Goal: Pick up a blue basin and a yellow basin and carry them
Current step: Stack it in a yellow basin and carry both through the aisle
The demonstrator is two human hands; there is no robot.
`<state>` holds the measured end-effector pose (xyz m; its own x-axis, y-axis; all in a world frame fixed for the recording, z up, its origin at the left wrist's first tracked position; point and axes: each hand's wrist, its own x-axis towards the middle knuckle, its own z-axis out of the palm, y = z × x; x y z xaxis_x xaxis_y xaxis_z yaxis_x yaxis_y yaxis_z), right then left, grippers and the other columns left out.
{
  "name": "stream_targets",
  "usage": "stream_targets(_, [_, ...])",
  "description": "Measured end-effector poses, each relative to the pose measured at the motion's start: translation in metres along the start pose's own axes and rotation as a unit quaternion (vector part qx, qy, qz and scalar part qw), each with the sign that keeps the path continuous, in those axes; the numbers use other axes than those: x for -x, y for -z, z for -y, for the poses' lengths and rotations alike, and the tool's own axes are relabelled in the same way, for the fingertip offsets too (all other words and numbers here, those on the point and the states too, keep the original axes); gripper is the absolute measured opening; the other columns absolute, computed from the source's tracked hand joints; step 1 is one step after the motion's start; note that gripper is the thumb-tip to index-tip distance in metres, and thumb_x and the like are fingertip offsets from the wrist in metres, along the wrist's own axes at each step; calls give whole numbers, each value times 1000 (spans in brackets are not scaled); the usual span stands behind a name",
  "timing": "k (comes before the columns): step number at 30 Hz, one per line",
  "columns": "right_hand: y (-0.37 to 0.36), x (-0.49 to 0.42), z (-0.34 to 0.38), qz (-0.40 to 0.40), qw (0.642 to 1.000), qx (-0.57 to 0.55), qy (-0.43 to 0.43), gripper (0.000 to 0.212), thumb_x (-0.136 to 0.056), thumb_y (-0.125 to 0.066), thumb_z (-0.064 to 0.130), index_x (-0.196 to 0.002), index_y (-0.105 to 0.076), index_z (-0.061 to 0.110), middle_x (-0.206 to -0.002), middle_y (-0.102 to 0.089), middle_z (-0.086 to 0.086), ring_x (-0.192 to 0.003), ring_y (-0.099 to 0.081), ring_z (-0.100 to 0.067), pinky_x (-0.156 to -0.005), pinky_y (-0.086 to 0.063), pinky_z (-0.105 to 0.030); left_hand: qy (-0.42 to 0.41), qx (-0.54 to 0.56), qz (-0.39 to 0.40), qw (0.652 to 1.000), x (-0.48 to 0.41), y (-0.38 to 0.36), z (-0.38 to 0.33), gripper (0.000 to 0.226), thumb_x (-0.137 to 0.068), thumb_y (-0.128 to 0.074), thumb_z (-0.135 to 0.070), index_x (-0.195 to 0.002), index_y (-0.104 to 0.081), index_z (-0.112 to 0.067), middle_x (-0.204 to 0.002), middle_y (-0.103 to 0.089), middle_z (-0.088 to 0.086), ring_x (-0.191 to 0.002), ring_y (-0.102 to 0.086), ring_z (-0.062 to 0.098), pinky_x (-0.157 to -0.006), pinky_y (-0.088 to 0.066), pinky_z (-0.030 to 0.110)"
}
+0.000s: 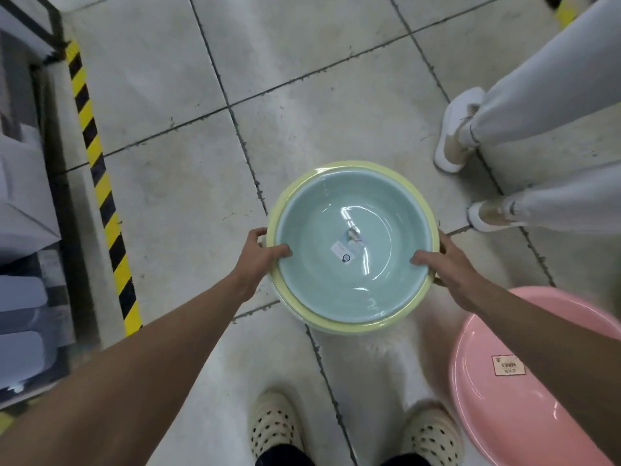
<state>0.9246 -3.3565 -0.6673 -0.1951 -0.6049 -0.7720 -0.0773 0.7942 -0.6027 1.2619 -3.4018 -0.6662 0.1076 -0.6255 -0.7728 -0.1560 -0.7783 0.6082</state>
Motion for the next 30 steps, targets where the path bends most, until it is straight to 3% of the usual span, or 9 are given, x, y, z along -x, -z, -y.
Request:
stream_targets(4, [-3,-6,-13,9,1000,-4,-23,65,-83,-70,15,-135,-49,48,-114,-69,8,-104,-66,-20,-85,-53,-38,-14,-4,-10,1000,-9,-3,12,102,-61,-78,-28,-151,-31,-27,-125,-61,8,-101,-68,28,-80,-60,43])
stream_targets(6, [-5,-8,-16,3,999,-18,-36,81,-76,-73,24,-145,-39,49,-121,-66,9,-107,-66,-21,-96,-52,-46,-22,-9,-14,1000,-12,-1,16,109,-61,-80,-32,-156,-26,-29,-132,-59,8,-106,-67,29,-90,-58,50])
stream_targets(9, [-11,-12,-21,-11,998,-44,-49,107,-61,-74,34,-155,-24,43,-133,-62,6,-108,-67,-23,-99,-52,-51,-18,-9,-3,1000,-14,0,18,120,-60,-82,-38,-160,-15,-33,-140,-51,4,-113,-63,29,-96,-55,51])
stream_targets(13, [-17,-22,-29,-26,995,-92,-41,107,-58,-71,28,-155,-26,37,-135,-63,0,-105,-70,-26,-86,-59,-44,21,-11,35,999,-18,1,15,119,-58,-81,-42,-158,-15,-39,-141,-51,0,-113,-61,28,-91,-53,51])
stream_targets(18, [-17,-14,-23,-55,993,-104,-1,102,-53,-71,26,-150,-40,30,-129,-66,-4,-104,-70,-26,-93,-59,-48,6,-27,19,999,-13,6,12,108,-61,-77,-35,-156,-25,-34,-135,-56,4,-107,-64,27,-91,-54,55])
stream_targets(21, [-11,6,-16,-61,993,-102,1,105,-51,-72,30,-151,-39,29,-134,-63,-4,-109,-69,-27,-95,-57,-48,-6,-41,16,999,4,7,3,106,-62,-75,-35,-156,-26,-33,-133,-57,5,-105,-65,28,-87,-56,51])
stream_targets(27, [18,79,3,-84,988,-133,6,103,-53,-72,27,-151,-40,29,-124,-70,-2,-88,-69,-21,-73,-54,-33,-36,-67,23,997,61,0,-46,111,-60,-79,-40,-157,-24,-34,-131,-61,8,-101,-69,28,-77,-59,45])
stream_targets(30, [46,118,7,-99,984,-146,12,90,-57,-72,25,-144,-48,26,-121,-71,-4,-90,-71,-22,-72,-53,-32,-55,-78,36,995,98,-13,-74,119,-57,-83,-44,-158,-21,-33,-133,-60,11,-100,-70,27,-74,-59,41])
